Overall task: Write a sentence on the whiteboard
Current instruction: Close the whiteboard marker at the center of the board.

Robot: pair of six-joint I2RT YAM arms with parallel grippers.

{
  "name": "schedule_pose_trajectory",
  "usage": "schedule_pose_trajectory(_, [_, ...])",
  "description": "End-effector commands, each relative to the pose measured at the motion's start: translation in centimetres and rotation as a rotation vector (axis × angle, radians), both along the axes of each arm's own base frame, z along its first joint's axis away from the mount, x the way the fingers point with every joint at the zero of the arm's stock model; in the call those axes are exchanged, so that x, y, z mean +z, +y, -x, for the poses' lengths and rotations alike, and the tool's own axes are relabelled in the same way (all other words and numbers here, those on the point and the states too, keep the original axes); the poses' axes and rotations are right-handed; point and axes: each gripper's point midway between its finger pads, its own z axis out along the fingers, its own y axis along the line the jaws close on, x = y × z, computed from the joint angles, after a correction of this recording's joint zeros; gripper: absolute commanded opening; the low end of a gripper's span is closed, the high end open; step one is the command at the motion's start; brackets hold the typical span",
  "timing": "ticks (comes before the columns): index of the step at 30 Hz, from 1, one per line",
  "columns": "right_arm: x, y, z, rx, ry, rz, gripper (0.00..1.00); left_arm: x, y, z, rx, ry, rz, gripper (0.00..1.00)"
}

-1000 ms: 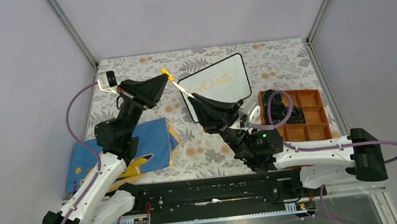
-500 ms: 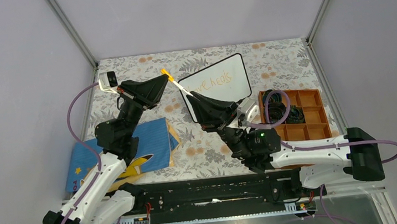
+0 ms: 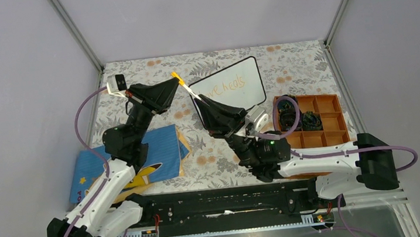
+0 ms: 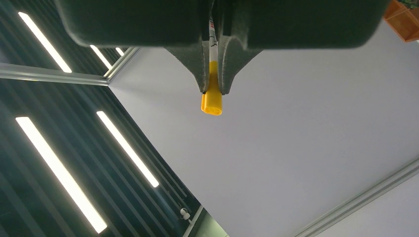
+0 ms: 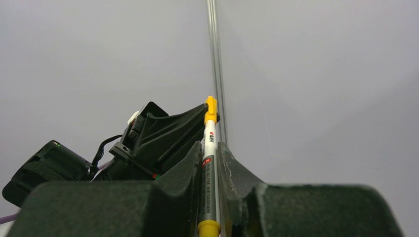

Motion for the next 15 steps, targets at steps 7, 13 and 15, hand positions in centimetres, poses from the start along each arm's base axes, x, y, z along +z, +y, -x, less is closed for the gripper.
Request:
schedule_pose_trajectory(7, [3.10, -1.67, 0.14, -0.059, -0.103, -0.102, 0.00, 1.20, 0.33, 1.05, -0.057, -0.051, 0.062, 0.00])
schedule_pose_trajectory(13, [3.13, -1.69, -0.01, -0.064, -0.117, -0.112, 0.00, 1.19, -0.20, 1.04, -0.086, -0.049, 0.066, 0.00])
schedule_pose_trajectory(15, [3.19, -1.72, -0.16, -0.068, -0.118, -0.116, 0.00, 1.20, -0.39, 1.10, -0.092, -0.050, 0.065, 0.00])
